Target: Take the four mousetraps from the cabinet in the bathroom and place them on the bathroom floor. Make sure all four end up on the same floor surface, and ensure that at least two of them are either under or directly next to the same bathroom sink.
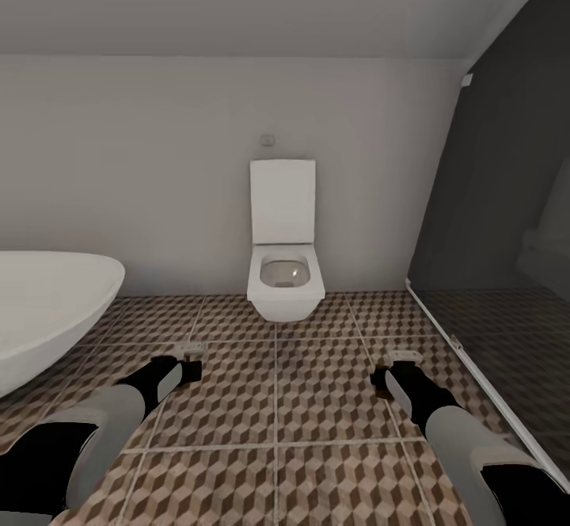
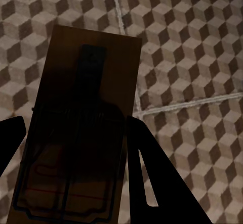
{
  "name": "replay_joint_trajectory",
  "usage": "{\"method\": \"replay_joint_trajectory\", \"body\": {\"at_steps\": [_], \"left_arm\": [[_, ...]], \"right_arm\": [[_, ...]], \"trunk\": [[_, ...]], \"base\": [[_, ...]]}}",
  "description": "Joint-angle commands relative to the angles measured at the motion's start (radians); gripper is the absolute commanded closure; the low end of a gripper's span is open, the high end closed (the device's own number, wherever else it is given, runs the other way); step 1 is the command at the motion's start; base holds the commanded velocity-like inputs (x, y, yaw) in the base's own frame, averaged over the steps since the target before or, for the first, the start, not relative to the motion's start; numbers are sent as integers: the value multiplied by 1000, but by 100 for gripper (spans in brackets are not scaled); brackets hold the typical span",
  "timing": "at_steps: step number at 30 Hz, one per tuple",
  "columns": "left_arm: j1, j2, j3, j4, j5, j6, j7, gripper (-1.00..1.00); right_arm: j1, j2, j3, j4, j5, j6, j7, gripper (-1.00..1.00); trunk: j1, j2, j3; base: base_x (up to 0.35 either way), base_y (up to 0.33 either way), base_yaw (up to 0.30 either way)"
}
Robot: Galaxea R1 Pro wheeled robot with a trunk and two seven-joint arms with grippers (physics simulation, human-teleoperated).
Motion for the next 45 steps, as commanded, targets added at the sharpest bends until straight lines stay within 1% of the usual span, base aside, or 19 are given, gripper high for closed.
{"method": "replay_joint_trajectory", "body": {"at_steps": [1,45], "left_arm": [[0,0,-6,-2,9,6,2,100],[0,0,-6,-3,9,6,2,100]], "right_arm": [[0,0,5,-2,-9,5,-8,100],[0,-1,6,-2,-8,-3,-10,100]], "trunk": [[0,0,-3],[0,0,-74]], "base": [[0,0,0],[0,0,0]]}}
